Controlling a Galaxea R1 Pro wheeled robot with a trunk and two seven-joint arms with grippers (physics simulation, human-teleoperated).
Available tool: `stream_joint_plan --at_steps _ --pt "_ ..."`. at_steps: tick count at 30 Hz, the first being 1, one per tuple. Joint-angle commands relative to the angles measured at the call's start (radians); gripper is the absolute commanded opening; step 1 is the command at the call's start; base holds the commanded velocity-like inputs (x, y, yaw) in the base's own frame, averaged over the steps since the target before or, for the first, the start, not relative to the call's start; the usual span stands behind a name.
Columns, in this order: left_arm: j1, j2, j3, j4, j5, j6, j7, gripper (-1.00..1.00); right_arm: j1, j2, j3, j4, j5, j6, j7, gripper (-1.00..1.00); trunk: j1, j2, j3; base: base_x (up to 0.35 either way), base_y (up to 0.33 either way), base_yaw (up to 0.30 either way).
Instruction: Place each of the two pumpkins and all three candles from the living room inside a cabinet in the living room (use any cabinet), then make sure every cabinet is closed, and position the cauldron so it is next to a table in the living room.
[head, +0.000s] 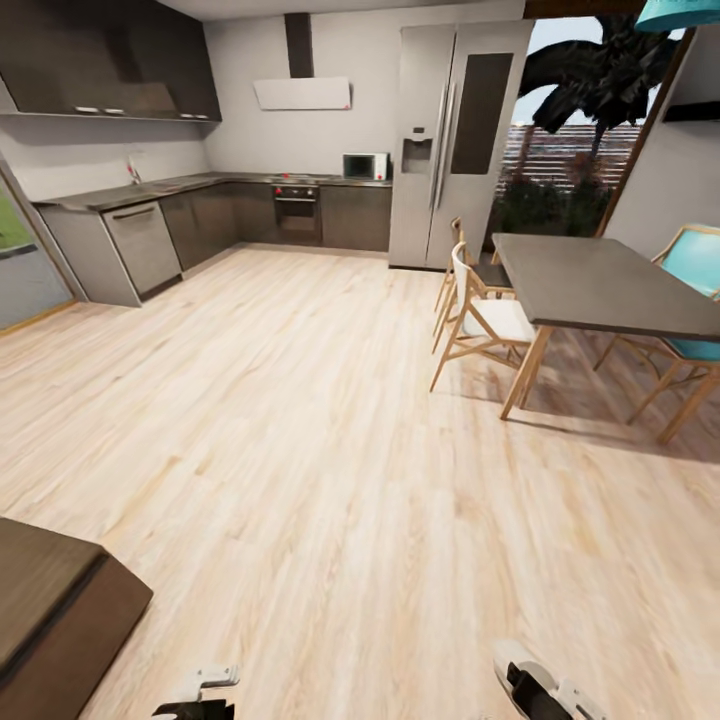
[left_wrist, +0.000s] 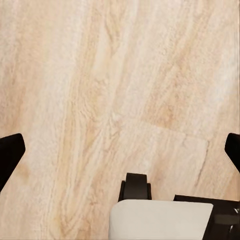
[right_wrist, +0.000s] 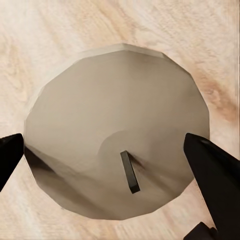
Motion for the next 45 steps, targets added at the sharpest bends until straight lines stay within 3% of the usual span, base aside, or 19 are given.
stream_joint_plan --at_steps 1,35,45 --pt "0.0 -0.001 0.0 0.0 0.0 -0.001 0.0 1.0 0.0 0.0 0.0 0.0 0.0 0.0 0.0 -1.0 0.0 0.0 0.0 0.005 0.0 -0.284" --pt "0.0 -0.004 -0.003 0.001 0.0 -0.007 0.005 1.0 0.0 -0.003 0.001 0.0 0.0 0.002 0.0 -1.0 0.0 0.0 0.0 0.001 0.0 -0.287" --pt "0.0 -0.003 0.0 0.001 0.0 -0.006 0.005 1.0 0.0 -0.003 0.001 0.0 0.0 0.0 0.0 -1.0 0.0 0.0 0.0 0.235 0.029 -0.265"
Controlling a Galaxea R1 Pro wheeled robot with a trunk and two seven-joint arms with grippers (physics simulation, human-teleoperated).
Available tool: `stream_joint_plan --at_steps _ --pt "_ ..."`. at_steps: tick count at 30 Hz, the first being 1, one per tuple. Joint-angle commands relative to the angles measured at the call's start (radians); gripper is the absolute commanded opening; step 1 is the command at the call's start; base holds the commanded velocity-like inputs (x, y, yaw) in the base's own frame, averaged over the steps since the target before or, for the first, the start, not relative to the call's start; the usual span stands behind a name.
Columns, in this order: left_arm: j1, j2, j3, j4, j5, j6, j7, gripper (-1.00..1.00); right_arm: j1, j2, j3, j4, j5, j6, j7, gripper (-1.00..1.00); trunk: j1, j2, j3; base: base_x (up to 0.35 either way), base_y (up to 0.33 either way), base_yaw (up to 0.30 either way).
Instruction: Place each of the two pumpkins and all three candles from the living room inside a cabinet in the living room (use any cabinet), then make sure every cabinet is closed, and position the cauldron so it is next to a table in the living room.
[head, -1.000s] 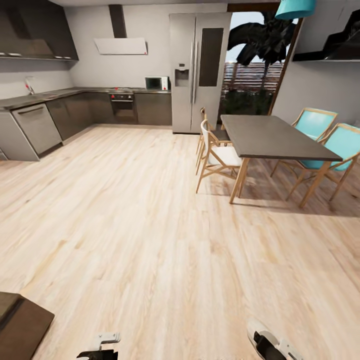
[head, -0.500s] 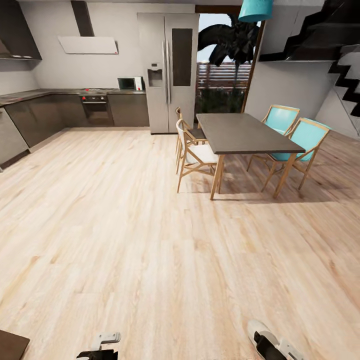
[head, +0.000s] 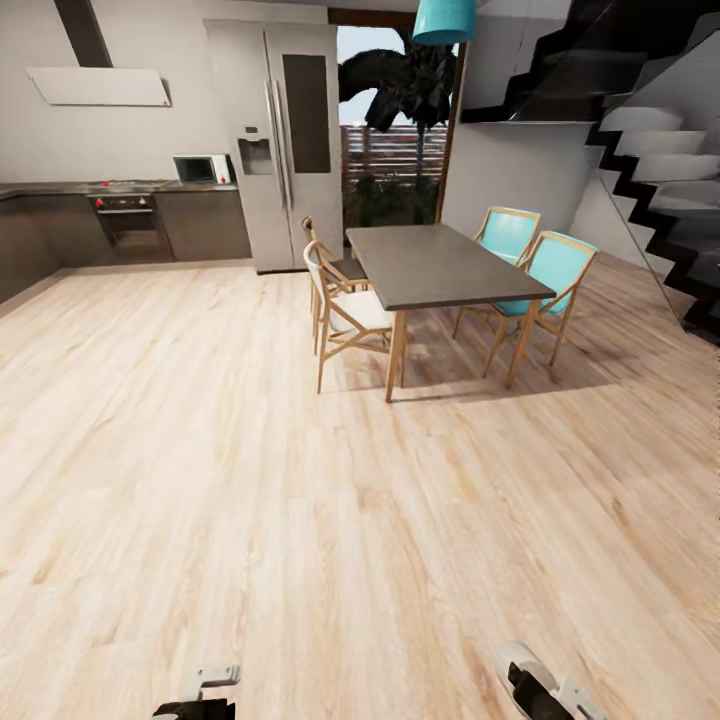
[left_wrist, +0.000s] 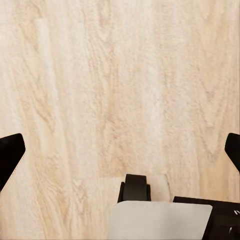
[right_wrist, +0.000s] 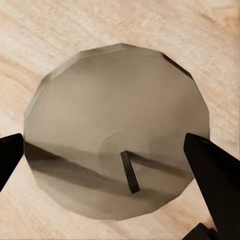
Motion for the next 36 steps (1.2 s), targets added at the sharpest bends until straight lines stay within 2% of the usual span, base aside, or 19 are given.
stream_joint_plan --at_steps 1,10,36 --pt "0.0 0.0 0.0 0.0 0.0 0.0 0.0 1.0 0.0 0.0 0.0 0.0 0.001 0.0 0.0 -1.0 0.0 0.0 0.0 0.319 0.005 -0.071" --pt "0.0 0.0 0.0 0.0 0.0 0.0 0.0 1.0 0.0 0.0 -0.001 0.0 0.001 0.001 0.001 -1.0 0.0 0.0 0.0 0.324 0.001 -0.094" --pt "0.0 0.0 0.0 0.0 -0.001 -0.001 0.001 1.0 0.0 0.0 -0.001 0.0 -0.001 0.002 0.001 -1.0 0.0 0.0 0.0 0.325 0.0 -0.278"
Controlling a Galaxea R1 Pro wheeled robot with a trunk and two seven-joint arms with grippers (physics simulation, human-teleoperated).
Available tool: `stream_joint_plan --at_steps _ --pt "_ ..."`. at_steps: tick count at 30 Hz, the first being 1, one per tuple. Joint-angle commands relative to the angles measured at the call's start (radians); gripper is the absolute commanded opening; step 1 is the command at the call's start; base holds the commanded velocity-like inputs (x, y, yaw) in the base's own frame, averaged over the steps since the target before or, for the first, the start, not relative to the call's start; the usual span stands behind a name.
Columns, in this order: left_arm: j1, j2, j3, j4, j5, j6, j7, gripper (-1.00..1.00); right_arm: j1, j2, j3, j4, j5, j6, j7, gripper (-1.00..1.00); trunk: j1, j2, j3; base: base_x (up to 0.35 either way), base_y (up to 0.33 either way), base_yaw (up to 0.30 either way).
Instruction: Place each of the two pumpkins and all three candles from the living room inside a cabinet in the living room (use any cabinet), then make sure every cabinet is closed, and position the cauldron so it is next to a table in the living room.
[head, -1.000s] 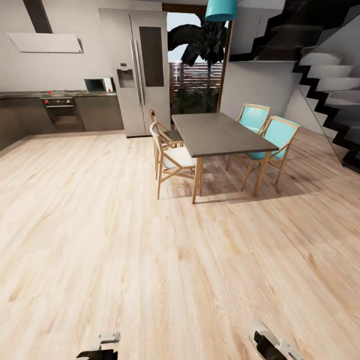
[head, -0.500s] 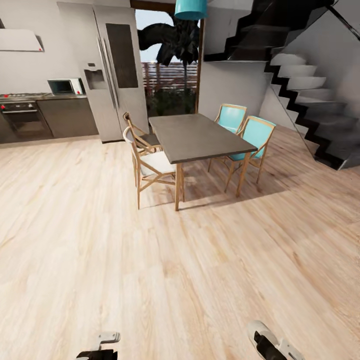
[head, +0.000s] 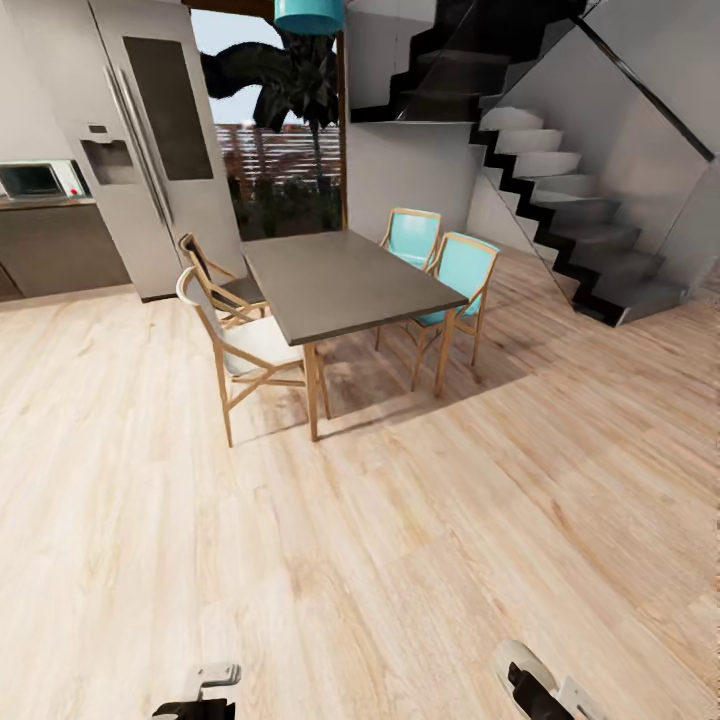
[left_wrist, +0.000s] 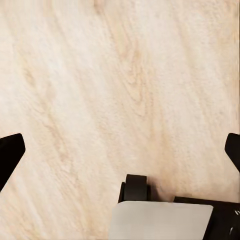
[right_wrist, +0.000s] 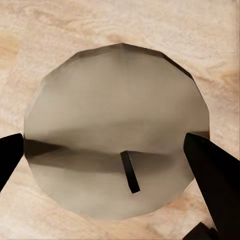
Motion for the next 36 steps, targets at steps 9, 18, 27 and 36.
stream_joint_plan --at_steps 9,18,27,36 --pt "0.0 0.0 0.0 0.0 -0.001 0.0 0.001 1.0 0.0 0.0 0.0 0.0 0.001 0.0 -0.001 -1.0 0.0 0.0 0.0 0.325 0.0 -0.28" --pt "0.0 0.0 -0.001 0.0 -0.001 0.0 0.001 1.0 0.0 0.0 0.0 0.0 0.001 0.0 -0.001 -1.0 0.0 0.0 0.0 0.308 0.0 -0.28" --pt "0.0 0.0 -0.001 0.0 -0.001 0.0 0.002 1.0 0.0 0.0 0.0 0.0 0.001 0.0 -0.001 -1.0 0.0 0.0 0.0 0.211 0.0 -0.281" --pt "0.0 -0.001 -0.001 0.0 -0.024 -0.008 0.002 1.0 0.0 0.0 0.0 0.0 0.001 0.001 -0.001 -1.0 0.0 0.0 0.0 0.299 0.0 -0.281"
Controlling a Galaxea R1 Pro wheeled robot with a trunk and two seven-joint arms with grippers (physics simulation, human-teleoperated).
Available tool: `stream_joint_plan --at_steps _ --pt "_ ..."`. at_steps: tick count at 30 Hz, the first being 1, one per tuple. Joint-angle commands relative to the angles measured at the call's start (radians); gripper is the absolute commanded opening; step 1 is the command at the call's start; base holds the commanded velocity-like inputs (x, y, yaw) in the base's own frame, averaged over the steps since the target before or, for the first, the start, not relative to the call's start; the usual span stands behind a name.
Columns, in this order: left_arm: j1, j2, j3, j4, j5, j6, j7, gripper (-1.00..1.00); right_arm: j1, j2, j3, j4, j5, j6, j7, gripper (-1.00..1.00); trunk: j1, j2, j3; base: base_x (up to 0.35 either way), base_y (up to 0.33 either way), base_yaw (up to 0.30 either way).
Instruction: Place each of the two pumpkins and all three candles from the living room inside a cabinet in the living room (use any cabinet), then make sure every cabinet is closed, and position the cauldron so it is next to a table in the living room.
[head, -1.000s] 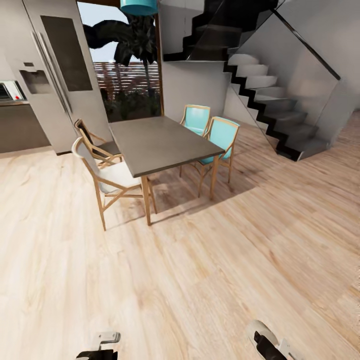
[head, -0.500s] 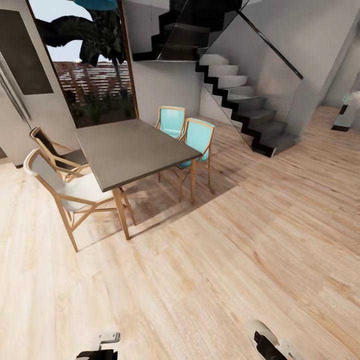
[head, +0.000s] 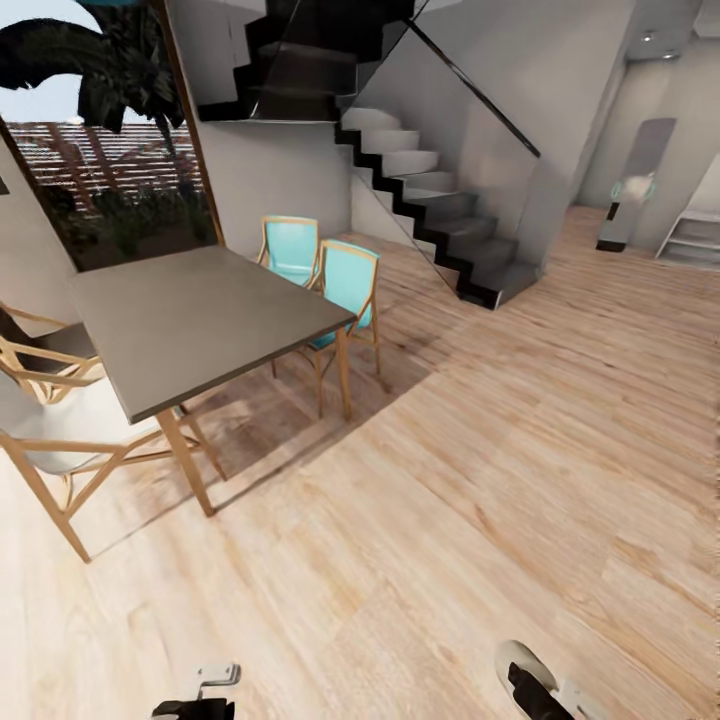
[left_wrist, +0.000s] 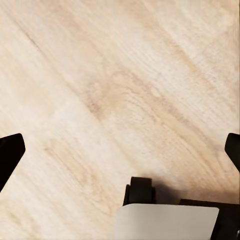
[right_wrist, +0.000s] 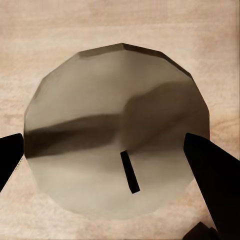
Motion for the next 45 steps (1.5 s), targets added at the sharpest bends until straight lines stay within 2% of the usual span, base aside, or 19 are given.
stream_joint_plan --at_steps 1,6,26,45 --pt "0.0 0.0 0.0 0.0 -0.008 -0.001 0.0 1.0 0.0 0.0 0.0 0.0 0.001 0.0 0.0 -1.0 0.0 0.0 0.0 0.316 0.0 -0.281" --pt "0.0 -0.001 0.0 0.0 -0.024 -0.007 0.0 1.0 0.0 0.0 0.0 0.0 0.001 0.0 0.0 -1.0 0.0 0.0 0.0 0.317 0.0 -0.281" --pt "0.0 0.0 0.0 0.0 -0.024 -0.009 0.0 1.0 0.0 0.0 0.0 0.0 0.001 0.0 0.0 -1.0 0.0 0.0 0.0 0.317 0.0 -0.281" --pt "0.0 -0.001 0.0 0.0 -0.024 -0.009 0.0 1.0 0.0 0.0 0.0 0.0 0.001 0.0 0.0 -1.0 0.0 0.0 0.0 0.317 -0.063 -0.281"
